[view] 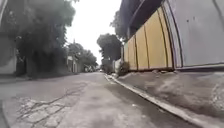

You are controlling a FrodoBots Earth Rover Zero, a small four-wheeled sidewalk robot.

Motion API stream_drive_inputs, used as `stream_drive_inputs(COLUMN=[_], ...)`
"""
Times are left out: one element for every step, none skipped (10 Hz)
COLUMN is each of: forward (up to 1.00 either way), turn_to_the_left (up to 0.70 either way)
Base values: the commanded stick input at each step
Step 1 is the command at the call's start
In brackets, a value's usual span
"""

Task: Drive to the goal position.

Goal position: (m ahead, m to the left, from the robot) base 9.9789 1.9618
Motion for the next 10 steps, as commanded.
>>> stream_drive_inputs(forward=[0.7,0.7,0.7,0.7,0.7,0.7,0.7,0.7,0.7,0.7], turn_to_the_left=[0.0,0.0,0.0,0.0,-0.17,-0.32,-0.35,-0.35,-0.35,-0.31])
